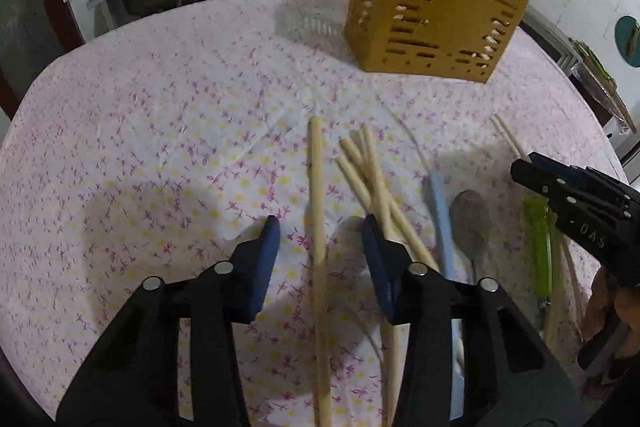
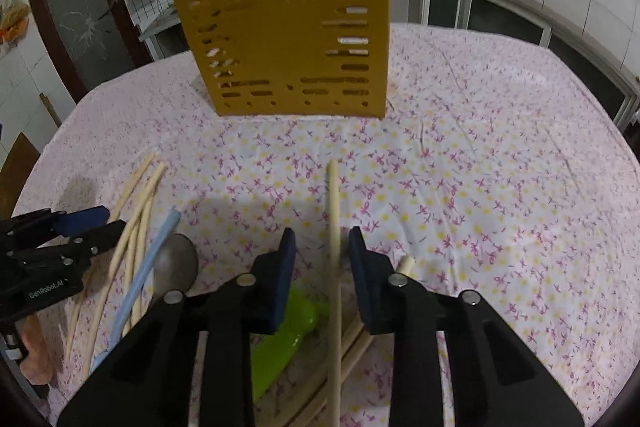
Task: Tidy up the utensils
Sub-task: 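Lower the left tool onto a wooden chopstick and close on it, then lift the chopstick with the left tool toward the yellow holder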
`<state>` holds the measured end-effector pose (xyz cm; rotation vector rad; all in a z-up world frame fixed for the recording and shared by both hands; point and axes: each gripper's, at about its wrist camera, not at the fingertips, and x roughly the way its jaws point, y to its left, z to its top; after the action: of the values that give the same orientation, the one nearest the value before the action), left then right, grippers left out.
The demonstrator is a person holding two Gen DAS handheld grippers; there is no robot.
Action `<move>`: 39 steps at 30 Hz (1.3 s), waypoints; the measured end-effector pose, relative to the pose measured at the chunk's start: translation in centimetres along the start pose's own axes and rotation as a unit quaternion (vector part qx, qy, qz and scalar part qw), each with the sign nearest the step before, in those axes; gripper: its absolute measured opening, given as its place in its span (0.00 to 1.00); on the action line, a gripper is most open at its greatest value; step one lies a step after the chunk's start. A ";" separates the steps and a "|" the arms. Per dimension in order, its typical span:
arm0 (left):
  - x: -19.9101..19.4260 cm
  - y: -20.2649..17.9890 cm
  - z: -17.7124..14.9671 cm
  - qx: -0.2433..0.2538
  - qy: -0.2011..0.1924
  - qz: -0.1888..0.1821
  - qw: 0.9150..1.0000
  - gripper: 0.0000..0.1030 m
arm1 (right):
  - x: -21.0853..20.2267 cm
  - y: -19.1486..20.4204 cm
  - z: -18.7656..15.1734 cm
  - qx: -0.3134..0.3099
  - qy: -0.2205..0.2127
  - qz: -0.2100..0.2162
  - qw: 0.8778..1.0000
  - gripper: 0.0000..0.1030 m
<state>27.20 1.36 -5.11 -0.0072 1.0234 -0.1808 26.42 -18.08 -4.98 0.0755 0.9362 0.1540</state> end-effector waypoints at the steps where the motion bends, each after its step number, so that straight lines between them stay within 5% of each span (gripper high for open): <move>1: 0.0 0.1 0.0 0.000 0.000 -0.001 1.000 0.39 | 0.2 -0.1 0.2 0.002 0.003 0.000 1.000 0.27; 7: 0.2 0.6 0.3 -0.012 0.003 0.000 1.000 0.30 | 1.1 -1.4 1.8 0.020 0.018 -0.005 1.000 0.14; 19: 0.7 0.0 1.9 0.002 0.031 0.034 0.999 0.24 | 1.3 -0.6 1.3 -0.010 0.024 -0.015 1.000 0.14; 26: 0.8 0.3 3.1 -0.014 0.045 0.028 0.999 0.04 | 0.8 -1.9 0.9 0.014 0.017 0.003 1.000 0.06; 39: 0.3 2.1 1.7 -0.036 0.019 0.001 0.999 0.04 | -0.9 -2.8 0.2 0.032 -0.034 0.009 0.999 0.06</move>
<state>29.12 3.23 -4.60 -0.0679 1.0671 -0.1422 26.34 -20.97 -4.55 0.1481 0.8729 0.1370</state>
